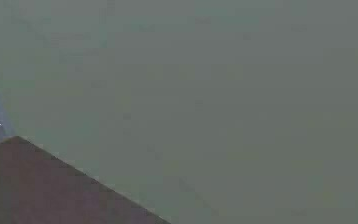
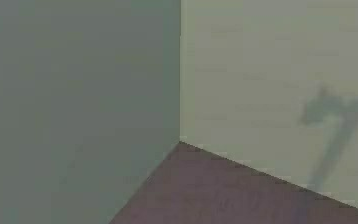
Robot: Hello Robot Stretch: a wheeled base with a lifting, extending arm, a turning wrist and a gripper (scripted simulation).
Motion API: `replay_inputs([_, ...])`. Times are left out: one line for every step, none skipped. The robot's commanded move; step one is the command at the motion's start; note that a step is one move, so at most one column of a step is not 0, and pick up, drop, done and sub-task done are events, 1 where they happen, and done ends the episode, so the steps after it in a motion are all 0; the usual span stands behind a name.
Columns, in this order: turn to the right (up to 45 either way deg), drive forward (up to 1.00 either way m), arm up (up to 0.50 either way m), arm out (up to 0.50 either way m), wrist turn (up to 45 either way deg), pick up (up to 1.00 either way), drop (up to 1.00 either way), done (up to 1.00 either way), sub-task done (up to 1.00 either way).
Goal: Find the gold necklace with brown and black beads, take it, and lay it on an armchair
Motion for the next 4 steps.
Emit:
replay_inputs([-45.0,0.00,0.00,0.00,0.0,0.00,0.00,0.00,0.00])
replay_inputs([-21.0,0.00,0.00,0.00,0.0,0.00,0.00,0.00,0.00])
replay_inputs([0.0,1.00,0.00,0.00,0.0,0.00,0.00,0.00,0.00])
replay_inputs([-3.0,0.00,0.00,0.00,0.0,0.00,0.00,0.00,0.00])
